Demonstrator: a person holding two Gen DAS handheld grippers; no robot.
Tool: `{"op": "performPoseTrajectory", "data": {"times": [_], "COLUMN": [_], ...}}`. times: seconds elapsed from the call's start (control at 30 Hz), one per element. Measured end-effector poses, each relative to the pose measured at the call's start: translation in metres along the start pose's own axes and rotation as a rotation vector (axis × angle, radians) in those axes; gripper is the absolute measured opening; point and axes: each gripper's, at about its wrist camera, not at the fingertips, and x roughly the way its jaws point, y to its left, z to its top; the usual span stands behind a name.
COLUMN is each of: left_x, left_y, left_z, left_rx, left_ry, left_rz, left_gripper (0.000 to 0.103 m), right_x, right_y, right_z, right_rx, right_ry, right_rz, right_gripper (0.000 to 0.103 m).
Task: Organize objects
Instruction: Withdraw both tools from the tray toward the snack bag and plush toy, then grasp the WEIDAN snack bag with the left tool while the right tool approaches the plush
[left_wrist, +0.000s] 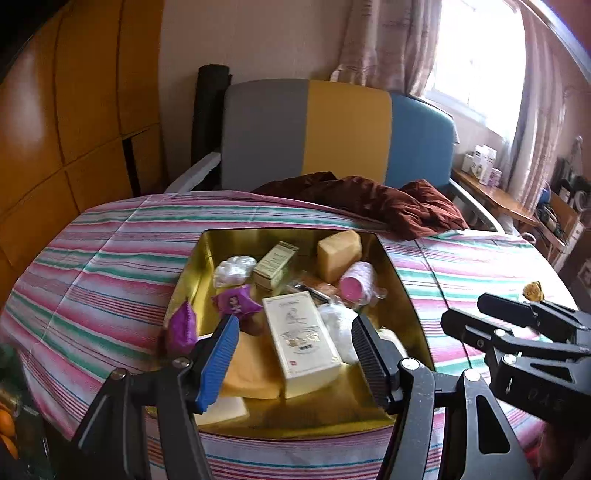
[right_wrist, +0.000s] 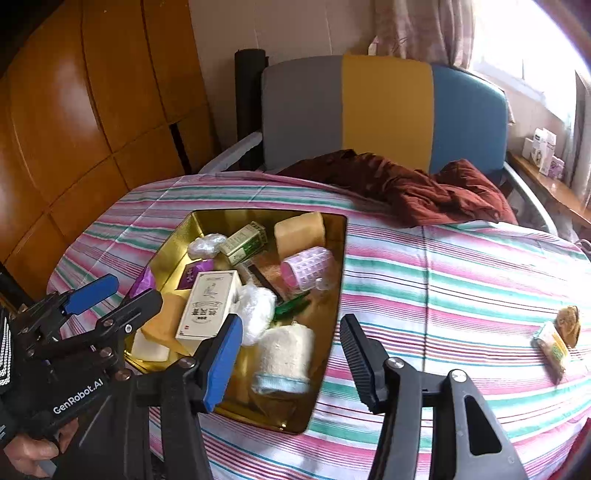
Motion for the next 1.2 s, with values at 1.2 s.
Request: {"op": "performPoseTrajectory", "data": {"times": [1.2], "left_x": [0.031], "left_y": [-0.162], "left_z": [-0.006], "left_rx": [0.325], "left_ry": [0.093], "left_rz": [-0.246], "left_gripper": [0.064], "right_x": [-0.035], "right_y": [-0.277], "right_z": [-0.039], "right_rx": [0.478], "right_ry": [0.120], "right_rz": [-0.298], "right_gripper": [0.059]}}
